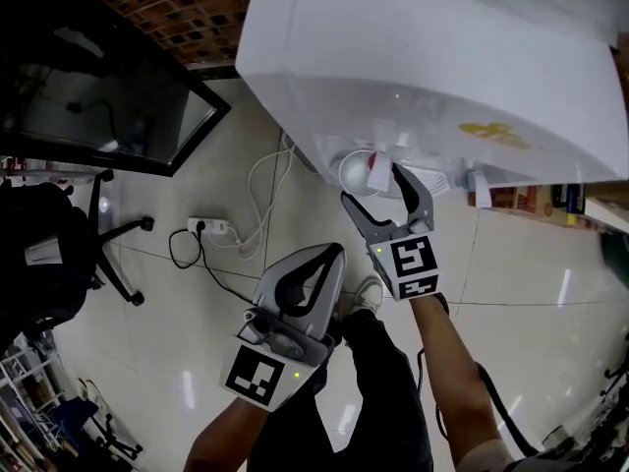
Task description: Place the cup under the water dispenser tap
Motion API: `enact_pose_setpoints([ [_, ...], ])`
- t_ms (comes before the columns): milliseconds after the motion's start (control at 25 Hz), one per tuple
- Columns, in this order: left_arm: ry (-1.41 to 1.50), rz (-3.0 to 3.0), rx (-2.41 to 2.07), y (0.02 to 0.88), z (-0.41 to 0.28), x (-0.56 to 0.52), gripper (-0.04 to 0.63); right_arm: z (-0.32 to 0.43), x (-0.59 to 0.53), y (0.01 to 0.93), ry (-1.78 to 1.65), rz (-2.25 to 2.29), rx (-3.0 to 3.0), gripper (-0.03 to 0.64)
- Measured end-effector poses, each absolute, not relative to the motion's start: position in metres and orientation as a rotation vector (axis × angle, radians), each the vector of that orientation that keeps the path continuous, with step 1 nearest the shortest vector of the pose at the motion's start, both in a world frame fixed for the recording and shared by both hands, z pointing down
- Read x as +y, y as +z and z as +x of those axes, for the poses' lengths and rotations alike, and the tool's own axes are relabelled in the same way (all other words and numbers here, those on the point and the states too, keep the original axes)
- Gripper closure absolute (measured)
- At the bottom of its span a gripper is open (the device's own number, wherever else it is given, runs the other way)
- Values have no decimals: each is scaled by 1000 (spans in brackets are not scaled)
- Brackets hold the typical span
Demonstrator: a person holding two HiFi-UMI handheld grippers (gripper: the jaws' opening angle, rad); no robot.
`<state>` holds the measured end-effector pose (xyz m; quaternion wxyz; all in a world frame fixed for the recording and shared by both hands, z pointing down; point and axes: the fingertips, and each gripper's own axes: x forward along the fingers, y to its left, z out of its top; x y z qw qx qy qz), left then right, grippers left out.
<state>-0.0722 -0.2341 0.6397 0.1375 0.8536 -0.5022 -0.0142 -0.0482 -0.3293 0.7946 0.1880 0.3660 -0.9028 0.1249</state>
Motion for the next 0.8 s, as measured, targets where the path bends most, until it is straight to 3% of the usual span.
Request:
enact_pose_setpoints([
  [400,-43,2449,-1443,615,-82,-228,611,-42,-307,788,400,1006,-2473,221],
  [800,-81,2451,-1444,545,-77,-232,612,-26,-271,678,408,1036,-2461,221],
])
